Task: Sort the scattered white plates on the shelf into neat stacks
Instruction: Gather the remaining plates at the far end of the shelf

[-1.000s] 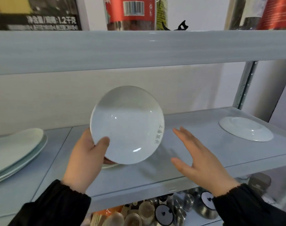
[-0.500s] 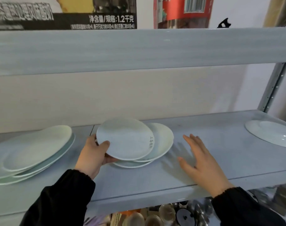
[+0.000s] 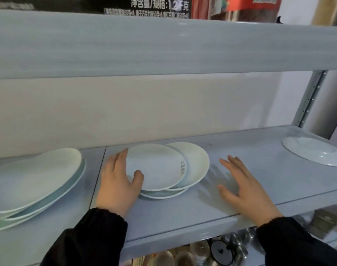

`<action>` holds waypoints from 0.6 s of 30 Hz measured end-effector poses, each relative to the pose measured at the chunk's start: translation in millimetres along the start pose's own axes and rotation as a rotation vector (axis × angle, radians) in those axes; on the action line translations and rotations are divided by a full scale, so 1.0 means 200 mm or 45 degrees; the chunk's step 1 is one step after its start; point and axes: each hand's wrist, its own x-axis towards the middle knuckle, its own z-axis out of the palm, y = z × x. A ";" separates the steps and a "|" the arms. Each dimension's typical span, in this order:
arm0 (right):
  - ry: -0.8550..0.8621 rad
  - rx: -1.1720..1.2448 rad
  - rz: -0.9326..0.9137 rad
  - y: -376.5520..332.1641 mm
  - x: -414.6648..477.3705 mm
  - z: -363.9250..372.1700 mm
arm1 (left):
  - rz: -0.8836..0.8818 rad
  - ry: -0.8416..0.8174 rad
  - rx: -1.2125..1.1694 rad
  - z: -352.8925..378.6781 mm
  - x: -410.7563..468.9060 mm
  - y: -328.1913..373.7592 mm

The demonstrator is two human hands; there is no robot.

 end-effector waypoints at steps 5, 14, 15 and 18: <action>0.029 -0.007 -0.011 -0.02 -0.01 0.01 | 0.429 -0.042 0.171 0.01 -0.03 0.02; 0.081 0.028 0.130 -0.04 -0.04 -0.01 | 0.707 -0.129 0.218 0.02 -0.11 0.11; 0.080 0.052 0.151 -0.03 -0.04 -0.01 | 0.728 -0.137 0.206 0.02 -0.12 0.13; 0.110 0.083 0.188 -0.01 -0.06 -0.03 | 0.786 -0.173 0.174 0.05 -0.15 0.22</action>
